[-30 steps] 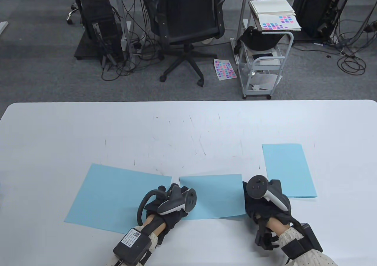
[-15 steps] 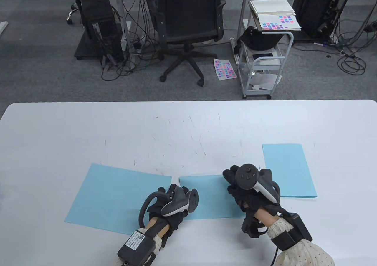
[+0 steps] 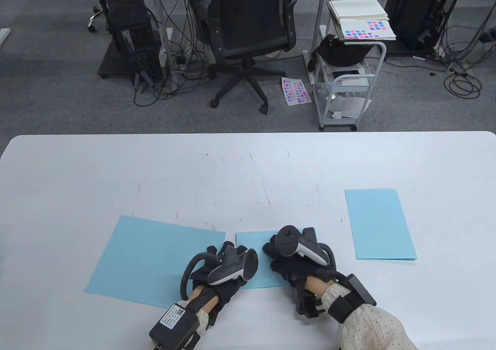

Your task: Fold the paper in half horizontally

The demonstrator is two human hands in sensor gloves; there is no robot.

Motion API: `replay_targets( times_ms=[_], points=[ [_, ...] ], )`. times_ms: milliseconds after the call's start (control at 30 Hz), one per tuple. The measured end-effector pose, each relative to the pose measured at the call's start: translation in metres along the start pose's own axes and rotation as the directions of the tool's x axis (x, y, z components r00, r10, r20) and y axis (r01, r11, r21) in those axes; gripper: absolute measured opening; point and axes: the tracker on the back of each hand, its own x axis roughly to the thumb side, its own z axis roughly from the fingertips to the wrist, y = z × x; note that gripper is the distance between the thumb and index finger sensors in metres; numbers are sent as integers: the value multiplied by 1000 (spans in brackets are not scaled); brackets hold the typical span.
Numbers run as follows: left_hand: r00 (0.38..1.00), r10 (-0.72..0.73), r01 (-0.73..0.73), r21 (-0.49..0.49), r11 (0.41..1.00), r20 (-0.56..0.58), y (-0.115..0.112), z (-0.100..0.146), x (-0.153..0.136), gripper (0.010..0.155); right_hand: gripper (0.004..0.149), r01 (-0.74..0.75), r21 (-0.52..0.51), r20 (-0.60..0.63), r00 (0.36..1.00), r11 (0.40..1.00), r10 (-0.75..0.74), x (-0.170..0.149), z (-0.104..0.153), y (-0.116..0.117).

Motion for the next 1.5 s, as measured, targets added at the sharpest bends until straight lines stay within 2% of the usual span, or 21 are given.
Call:
replay_targets(
  times_ms=[667, 1500],
  points=[
    [999, -44, 44, 5, 999, -13, 2, 2, 1, 58, 63, -62, 33, -114, 991, 998, 66, 2, -9, -8],
    [1000, -12, 12, -11, 1000, -15, 2, 1, -1, 57, 61, -2, -3, -227, 974, 1000, 2, -48, -9, -25]
  ],
)
